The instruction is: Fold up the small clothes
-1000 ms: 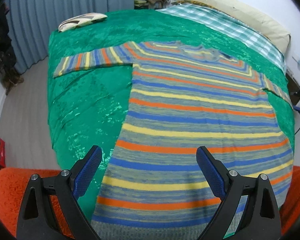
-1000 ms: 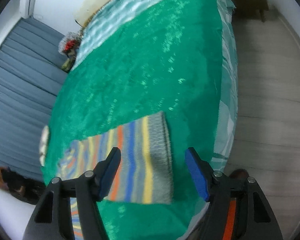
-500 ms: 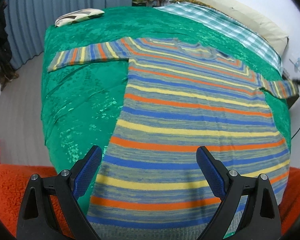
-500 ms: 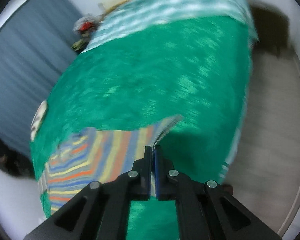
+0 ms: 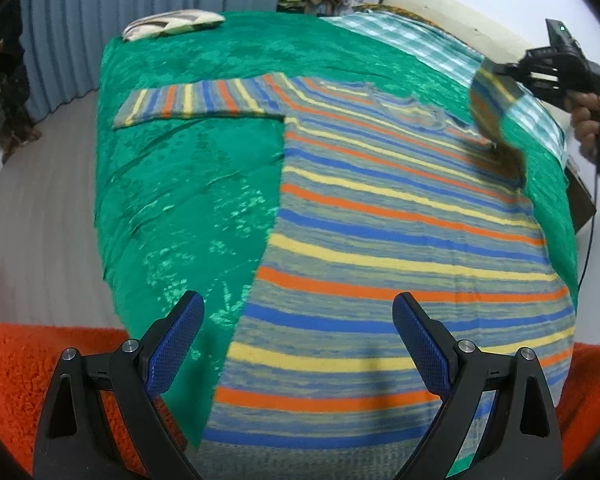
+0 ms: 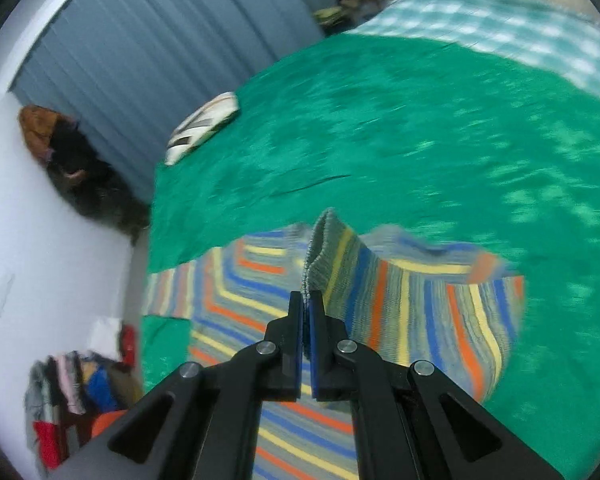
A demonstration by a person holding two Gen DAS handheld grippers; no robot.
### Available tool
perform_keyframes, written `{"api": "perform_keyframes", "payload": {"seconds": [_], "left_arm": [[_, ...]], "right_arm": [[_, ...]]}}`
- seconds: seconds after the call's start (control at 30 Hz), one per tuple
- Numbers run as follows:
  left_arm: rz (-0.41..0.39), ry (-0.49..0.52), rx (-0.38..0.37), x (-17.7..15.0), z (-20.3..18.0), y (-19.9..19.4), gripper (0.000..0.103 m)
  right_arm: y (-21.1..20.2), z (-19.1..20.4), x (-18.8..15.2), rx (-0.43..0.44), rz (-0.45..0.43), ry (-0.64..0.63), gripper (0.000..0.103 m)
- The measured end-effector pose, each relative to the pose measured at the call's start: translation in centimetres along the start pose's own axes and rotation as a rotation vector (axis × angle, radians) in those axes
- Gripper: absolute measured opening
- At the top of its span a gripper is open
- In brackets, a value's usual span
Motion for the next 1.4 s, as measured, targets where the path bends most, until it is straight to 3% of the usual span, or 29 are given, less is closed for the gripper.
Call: {"api": "perform_keyframes", "payload": {"seconds": [0.07, 0.1, 0.13, 0.17, 0.23, 0.3, 0.4, 0.5, 0.6, 0.67, 0.73, 0.77, 0.83, 0.87, 0.93, 1.03, 1.13, 1.2, 1.23, 1.27, 1.33, 1.37, 1.4], "left_arm": [[0.009, -0.014, 0.003, 0.1, 0.3, 0.3, 0.096], [0.011, -0.020, 0.003, 0.1, 0.4, 0.3, 0.096], [0.014, -0.026, 0.003, 0.1, 0.5, 0.4, 0.096], [0.015, -0.029, 0.002, 0.1, 0.5, 0.5, 0.096], [0.017, -0.029, 0.000, 0.1, 0.5, 0.6, 0.096], [0.020, -0.026, -0.004, 0.1, 0.3, 0.7, 0.096], [0.027, -0.010, -0.004, 0.1, -0.1, 0.9, 0.096], [0.023, 0.004, -0.001, -0.2, -0.4, 0.8, 0.096], [0.030, 0.018, 0.007, -0.3, -0.7, 1.0, 0.096], [0.035, 0.023, 0.011, -0.3, -0.8, 1.2, 0.096], [0.027, 0.023, 0.013, -0.3, -0.6, 1.0, 0.096], [0.022, 0.019, 0.012, -0.3, -0.5, 0.9, 0.096], [0.026, 0.015, 0.007, -0.2, -0.5, 1.0, 0.096], [0.030, 0.014, 0.004, -0.2, -0.5, 1.2, 0.096], [0.037, 0.010, 0.001, -0.1, -0.6, 1.4, 0.096], [0.045, 0.027, 0.003, -0.1, -1.1, 1.7, 0.096], [0.040, 0.034, 0.013, -0.1, -1.2, 1.6, 0.096], [0.047, 0.028, 0.016, -0.1, -1.0, 1.7, 0.096], [0.054, 0.023, 0.017, -0.2, -0.9, 1.8, 0.096], [0.062, 0.014, 0.015, -0.2, -0.7, 2.0, 0.096], [0.074, -0.002, 0.008, -0.1, -0.4, 2.2, 0.096], [0.078, -0.013, 0.004, 0.0, -0.2, 2.2, 0.096], [0.079, -0.023, 0.000, 0.1, 0.0, 2.2, 0.096]], "right_arm": [[2.1, 0.1, -0.2, 0.073, 0.005, 0.000, 0.009], [3.1, -0.2, -0.3, 0.088, 0.019, 0.021, 0.019], [3.5, -0.5, -0.2, 0.091, 0.021, 0.032, 0.039], [3.2, -0.8, -0.3, 0.094, 0.006, 0.025, 0.046], [2.1, -1.7, -0.1, 0.051, -0.015, 0.015, 0.046], [1.7, -3.4, -0.4, -0.020, 0.019, 0.050, 0.046], [2.8, -5.9, -2.5, -0.223, 0.176, 0.033, 0.045], [3.4, -7.2, -5.5, -0.382, 0.233, -0.043, 0.045], [4.0, -7.5, -7.9, -0.398, 0.277, -0.136, 0.048], [4.2, -9.3, -9.5, -0.504, 0.334, -0.167, 0.031], [3.0, -10.8, -9.9, -0.496, 0.324, -0.110, 0.032], [2.5, -10.8, -9.6, -0.523, 0.320, -0.102, 0.042], [1.9, -9.6, -8.8, -0.602, 0.317, -0.145, 0.044], [2.0, -8.7, -8.3, -0.598, 0.321, -0.178, 0.044], [3.1, -6.0, -7.3, -0.489, 0.331, -0.256, 0.044], [7.2, -3.3, -6.0, -0.417, 0.382, -0.349, 0.044], [12.5, -3.6, -4.8, -0.477, 0.420, -0.373, 0.043], [15.4, -4.0, -4.2, -0.533, 0.387, -0.363, 0.043], [16.0, -3.5, -4.2, -0.518, 0.359, -0.365, 0.043], [16.6, -2.6, -4.1, -0.455, 0.324, -0.368, 0.043], [15.8, -1.2, -4.0, -0.120, 0.260, -0.313, 0.041], [15.1, -1.0, -3.9, -0.054, 0.239, -0.299, 0.041], [14.0, -1.0, -3.9, -0.057, 0.228, -0.305, 0.041]]}}
Point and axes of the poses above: each gripper's, at about its wrist camera, not at the fingertips, and y roughly the way its jaws point, z to its left, x to its top, the point moved 1 cm from there along y, roughly the way its jaws point, and after that the axes turned 11 degrees about x, right-handed, at the moved point
